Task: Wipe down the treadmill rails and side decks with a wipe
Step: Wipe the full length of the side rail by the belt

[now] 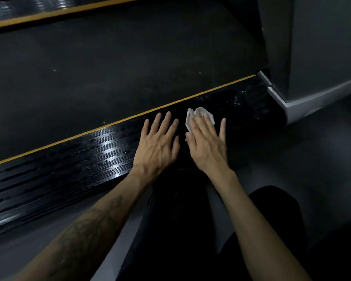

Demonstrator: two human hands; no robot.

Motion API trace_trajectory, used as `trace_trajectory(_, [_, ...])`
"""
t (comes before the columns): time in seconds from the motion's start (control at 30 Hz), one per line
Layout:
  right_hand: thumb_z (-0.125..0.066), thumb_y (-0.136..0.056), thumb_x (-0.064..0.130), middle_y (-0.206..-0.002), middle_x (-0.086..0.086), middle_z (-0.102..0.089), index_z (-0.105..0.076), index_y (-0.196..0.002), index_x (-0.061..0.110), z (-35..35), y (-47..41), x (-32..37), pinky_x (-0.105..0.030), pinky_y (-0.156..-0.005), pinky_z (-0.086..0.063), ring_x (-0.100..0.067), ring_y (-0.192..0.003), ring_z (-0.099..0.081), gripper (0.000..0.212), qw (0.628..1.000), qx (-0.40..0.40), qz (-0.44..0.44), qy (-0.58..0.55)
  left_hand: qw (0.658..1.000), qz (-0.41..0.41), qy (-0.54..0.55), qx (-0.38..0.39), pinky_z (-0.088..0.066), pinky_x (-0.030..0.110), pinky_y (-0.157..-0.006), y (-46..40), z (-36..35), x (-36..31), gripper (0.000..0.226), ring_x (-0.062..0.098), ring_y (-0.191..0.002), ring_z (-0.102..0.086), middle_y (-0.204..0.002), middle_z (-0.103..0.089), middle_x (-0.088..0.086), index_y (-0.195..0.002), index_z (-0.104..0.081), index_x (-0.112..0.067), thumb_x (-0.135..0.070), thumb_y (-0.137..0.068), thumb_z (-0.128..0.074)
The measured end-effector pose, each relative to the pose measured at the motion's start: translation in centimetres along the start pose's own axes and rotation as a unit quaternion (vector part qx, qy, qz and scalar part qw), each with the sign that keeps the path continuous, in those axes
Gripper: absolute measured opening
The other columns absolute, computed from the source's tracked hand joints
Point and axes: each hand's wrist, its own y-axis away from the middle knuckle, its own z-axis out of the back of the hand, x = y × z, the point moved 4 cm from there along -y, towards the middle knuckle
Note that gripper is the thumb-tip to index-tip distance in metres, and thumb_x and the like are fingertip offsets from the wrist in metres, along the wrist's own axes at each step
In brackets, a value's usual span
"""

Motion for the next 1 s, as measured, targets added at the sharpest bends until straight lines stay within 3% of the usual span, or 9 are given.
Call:
trace_trajectory(0.23, [-0.025,-0.107,0.041,-0.169,-0.009,-0.024,-0.033,-0.159,0.009,-0.1,2.8,0.5,-0.054,-0.127,0.005,-0.021,-0.158,-0.013,0.062,0.996,-0.033,-0.086,0.001,1.0,0.015,-0.007,0.021,-0.022,0.054,-0.125,-0.2,-0.2,-0.1,0.063,0.032,-0.154,-0.028,-0.164,-0.036,0.01,-0.154,-0.045,-0.016,-0.044,-0.101,-0.026])
trace_trajectory(0.43, [-0.026,-0.106,0.042,-0.169,-0.003,-0.025,-0.036,-0.159,0.016,0.0,0.7,-0.5,-0.056,-0.125,0.009,-0.018,-0.158,-0.014,0.061,1.0,-0.005,-0.03,-0.005,0.999,0.018,-0.016,0.032,-0.022,0.055,-0.124,-0.2,-0.1,-0.3,0.063,0.033,-0.153,-0.029,-0.163,-0.038,0.01,-0.153,-0.046,-0.016,-0.043,-0.1,-0.026])
trace_trajectory(0.63, [-0.028,-0.107,0.039,-0.169,-0.008,-0.025,-0.035,-0.159,0.01,-0.3,4.0,0.7,-0.055,-0.127,-0.001,-0.021,-0.158,-0.015,0.06,0.995,-0.055,-0.087,0.0,0.998,0.031,-0.012,0.044,-0.022,0.056,-0.124,-0.4,0.0,-0.6,0.066,0.034,-0.153,-0.029,-0.163,-0.037,0.011,-0.152,-0.046,-0.015,-0.042,-0.097,-0.023])
trace_trajectory(0.8, [-0.031,-0.106,0.039,-0.168,-0.004,-0.029,-0.039,-0.158,0.015,-0.2,2.0,-0.1,-0.058,-0.126,0.0,-0.019,-0.157,-0.019,0.058,0.999,-0.036,-0.028,-0.018,0.998,0.039,0.01,0.042,-0.02,0.056,-0.124,-0.5,0.0,-0.6,0.065,0.034,-0.153,-0.029,-0.163,-0.037,0.012,-0.151,-0.047,-0.014,-0.041,-0.097,-0.023])
trace_trajectory(1.0, [-0.028,-0.107,0.039,-0.17,-0.006,-0.023,-0.032,-0.16,0.011,-0.2,4.3,0.4,-0.053,-0.128,0.002,-0.019,-0.159,-0.013,0.061,0.994,-0.061,-0.091,-0.02,0.998,0.044,0.033,0.043,-0.016,0.054,-0.126,-0.8,0.1,-0.6,0.062,0.032,-0.154,-0.025,-0.164,-0.036,0.011,-0.15,-0.046,-0.015,-0.04,-0.098,-0.022])
